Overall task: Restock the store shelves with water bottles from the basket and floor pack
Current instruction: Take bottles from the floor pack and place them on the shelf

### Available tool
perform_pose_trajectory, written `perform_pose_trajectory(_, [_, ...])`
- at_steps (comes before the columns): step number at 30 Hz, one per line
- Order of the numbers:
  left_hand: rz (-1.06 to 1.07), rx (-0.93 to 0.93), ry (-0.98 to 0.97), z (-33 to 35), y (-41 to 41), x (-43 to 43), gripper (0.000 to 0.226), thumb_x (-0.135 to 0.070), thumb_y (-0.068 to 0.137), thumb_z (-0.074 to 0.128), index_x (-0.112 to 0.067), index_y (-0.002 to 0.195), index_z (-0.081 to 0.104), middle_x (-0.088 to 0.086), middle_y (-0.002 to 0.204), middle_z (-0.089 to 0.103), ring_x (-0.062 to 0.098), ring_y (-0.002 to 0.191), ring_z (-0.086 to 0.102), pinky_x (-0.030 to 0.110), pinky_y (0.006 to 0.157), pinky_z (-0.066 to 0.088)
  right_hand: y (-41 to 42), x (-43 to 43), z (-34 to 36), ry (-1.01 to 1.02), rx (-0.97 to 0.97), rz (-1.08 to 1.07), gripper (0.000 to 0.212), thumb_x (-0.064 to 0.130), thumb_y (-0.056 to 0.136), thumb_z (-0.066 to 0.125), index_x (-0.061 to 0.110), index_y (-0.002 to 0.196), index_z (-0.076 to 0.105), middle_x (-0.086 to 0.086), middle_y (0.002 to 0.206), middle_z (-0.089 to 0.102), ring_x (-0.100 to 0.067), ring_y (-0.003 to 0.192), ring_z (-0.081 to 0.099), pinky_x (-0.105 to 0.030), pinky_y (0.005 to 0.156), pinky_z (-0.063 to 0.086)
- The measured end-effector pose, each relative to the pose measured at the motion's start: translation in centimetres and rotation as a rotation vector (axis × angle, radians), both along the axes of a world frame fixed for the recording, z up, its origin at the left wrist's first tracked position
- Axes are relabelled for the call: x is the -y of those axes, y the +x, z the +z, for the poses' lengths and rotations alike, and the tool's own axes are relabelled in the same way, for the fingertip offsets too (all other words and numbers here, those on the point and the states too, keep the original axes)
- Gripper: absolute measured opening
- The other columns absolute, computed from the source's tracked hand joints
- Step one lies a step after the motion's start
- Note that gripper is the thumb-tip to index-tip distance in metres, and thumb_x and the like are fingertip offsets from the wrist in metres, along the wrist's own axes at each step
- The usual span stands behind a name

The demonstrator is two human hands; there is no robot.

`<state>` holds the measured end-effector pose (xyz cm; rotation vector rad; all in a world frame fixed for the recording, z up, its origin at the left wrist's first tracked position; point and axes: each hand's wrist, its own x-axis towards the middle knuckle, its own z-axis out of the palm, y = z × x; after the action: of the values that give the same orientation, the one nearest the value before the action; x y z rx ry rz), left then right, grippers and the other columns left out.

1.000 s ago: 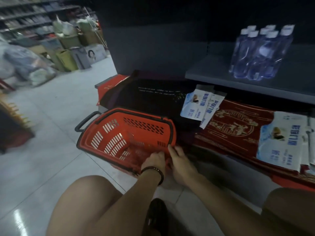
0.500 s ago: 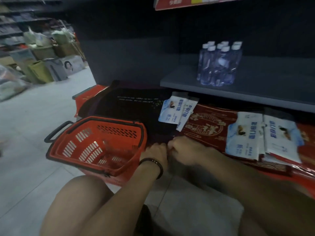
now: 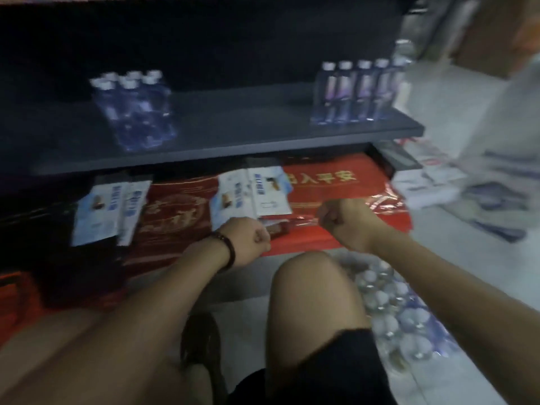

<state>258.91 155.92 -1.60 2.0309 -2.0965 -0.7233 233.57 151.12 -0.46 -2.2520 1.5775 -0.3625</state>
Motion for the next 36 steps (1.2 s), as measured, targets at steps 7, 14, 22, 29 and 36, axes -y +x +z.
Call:
perform_pose_trajectory(7, [-0.298, -0.037, 0.274, -8.3, -10.3, 7.7, 0.024, -0.018, 0.099, 0.065, -0.024, 0.12, 0.076, 0.001, 0.12, 0.075, 0.025, 0.116, 0.07, 0.037, 0.104, 0.053, -13.9, -3.6, -10.4, 0.19, 0.096, -0.554, 0.022, 0.034, 0.092, 0.065, 0.019, 0.098, 0.081, -0.006, 0.102, 0.08, -0.03, 0.102, 0.073, -0.032, 0.083, 0.052])
perform_pose_trajectory(14, [-0.474, -0.116, 0.452, -17.8, -19.5, 10.2, 0.016, -0.035, 0.094, 0.063, -0.034, 0.106, 0.073, -0.004, 0.121, 0.073, 0.017, 0.119, 0.066, 0.026, 0.105, 0.047, -19.7, -10.7, -23.2, 0.334, 0.179, -1.023, 0.036, 0.024, 0.087, 0.076, 0.014, 0.121, 0.071, -0.01, 0.114, 0.075, -0.029, 0.109, 0.07, -0.031, 0.088, 0.048])
perform_pose_trajectory(22, [-0.51, -0.348, 0.647, -34.6, -25.8, 7.5, 0.072, -0.044, 0.073, 0.088, -0.047, 0.137, 0.056, -0.003, 0.136, 0.068, 0.017, 0.129, 0.064, 0.044, 0.113, 0.049, -20.0, -14.2, -33.2, 0.507, 0.356, -1.19, 0.09, 0.01, 0.067, 0.09, 0.025, 0.146, 0.049, -0.009, 0.139, 0.061, -0.026, 0.113, 0.065, -0.04, 0.09, 0.059])
perform_pose_trajectory(29, [-0.427, -0.467, 0.347, -36.2, -28.4, 3.5, 0.087, -0.039, 0.068, 0.093, -0.055, 0.139, 0.045, -0.033, 0.14, 0.052, -0.005, 0.135, 0.046, 0.027, 0.112, 0.042, -19.3, -12.7, -37.0, 0.412, 0.502, -1.202, 0.065, 0.011, 0.075, 0.083, 0.034, 0.127, 0.052, 0.009, 0.107, 0.069, -0.024, 0.099, 0.067, -0.031, 0.076, 0.047])
perform_pose_trajectory(36, [-0.313, -0.49, 0.258, -36.9, -29.5, 1.4, 0.088, -0.046, 0.053, 0.098, -0.046, 0.13, 0.056, -0.05, 0.109, 0.056, -0.014, 0.109, 0.052, 0.0, 0.088, 0.037, -18.7, -14.2, -38.9, 0.315, 0.435, -1.138, 0.084, 0.029, 0.061, 0.097, 0.032, 0.134, 0.055, 0.008, 0.115, 0.055, -0.013, 0.105, 0.049, -0.012, 0.072, 0.036])
